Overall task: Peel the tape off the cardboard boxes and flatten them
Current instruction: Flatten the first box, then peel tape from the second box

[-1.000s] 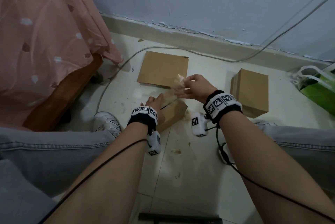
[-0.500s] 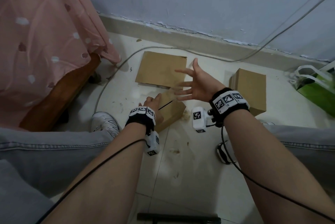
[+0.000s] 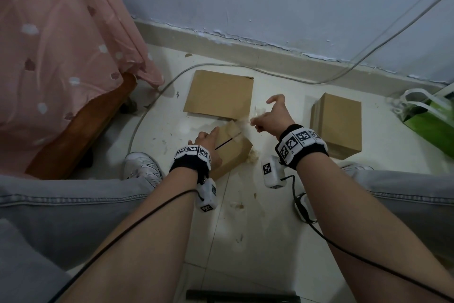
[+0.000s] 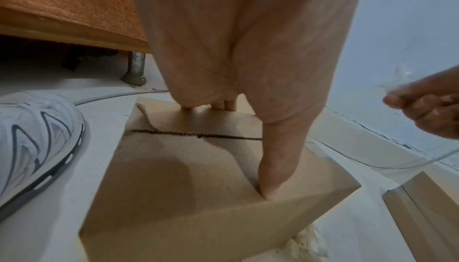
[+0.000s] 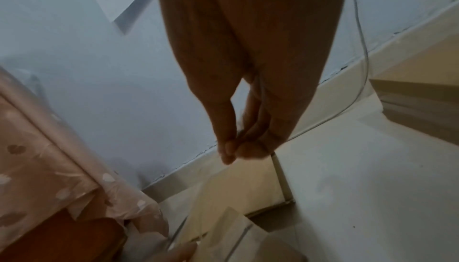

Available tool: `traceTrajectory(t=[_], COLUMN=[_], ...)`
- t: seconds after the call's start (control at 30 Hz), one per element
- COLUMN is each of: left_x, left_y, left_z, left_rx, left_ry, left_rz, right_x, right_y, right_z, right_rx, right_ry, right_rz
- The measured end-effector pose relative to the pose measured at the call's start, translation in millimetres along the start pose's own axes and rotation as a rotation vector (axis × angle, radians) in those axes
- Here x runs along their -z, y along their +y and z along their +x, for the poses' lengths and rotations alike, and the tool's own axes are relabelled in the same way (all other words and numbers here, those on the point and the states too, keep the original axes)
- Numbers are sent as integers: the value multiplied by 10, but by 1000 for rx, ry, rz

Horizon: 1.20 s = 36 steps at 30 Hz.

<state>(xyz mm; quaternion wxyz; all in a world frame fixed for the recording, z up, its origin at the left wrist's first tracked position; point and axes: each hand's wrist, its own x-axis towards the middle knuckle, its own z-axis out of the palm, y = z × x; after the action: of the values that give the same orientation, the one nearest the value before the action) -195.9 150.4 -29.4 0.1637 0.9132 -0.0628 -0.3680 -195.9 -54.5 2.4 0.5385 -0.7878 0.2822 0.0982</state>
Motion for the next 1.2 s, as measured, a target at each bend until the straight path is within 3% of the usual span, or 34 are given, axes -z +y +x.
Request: traceTrajectory(t=[0.1, 0.23, 0.4, 0.57, 0.77, 0.9, 1.03, 1.2], left_x=[-4, -9, -22, -25, -27, -44, -72, -64], left_y=[0, -14, -30, -39, -40, -61, -56, -76], left_z=[6, 9, 19, 37, 69, 95, 91, 119], left_rx=[4, 16, 15, 23, 18, 11, -5, -8], left_ry=[-2, -2, 7, 4, -2, 13, 24, -8], left_rz=[-4, -9, -10, -11, -16, -25, -28, -23], right_x=[-20, -106, -107, -187, -174, -187, -138, -125], right_y=[-1, -93, -127, 0, 57, 85, 127, 240], right_z=[-23, -88, -122, -48, -33, -23, 0, 117], right_rx=[2, -151, -220, -131, -190, -122, -55, -26], right_ry=[-31, -181, -539, -581, -691, -612, -298, -44], right_rz=[-27, 228, 586, 260, 339, 297, 178, -124])
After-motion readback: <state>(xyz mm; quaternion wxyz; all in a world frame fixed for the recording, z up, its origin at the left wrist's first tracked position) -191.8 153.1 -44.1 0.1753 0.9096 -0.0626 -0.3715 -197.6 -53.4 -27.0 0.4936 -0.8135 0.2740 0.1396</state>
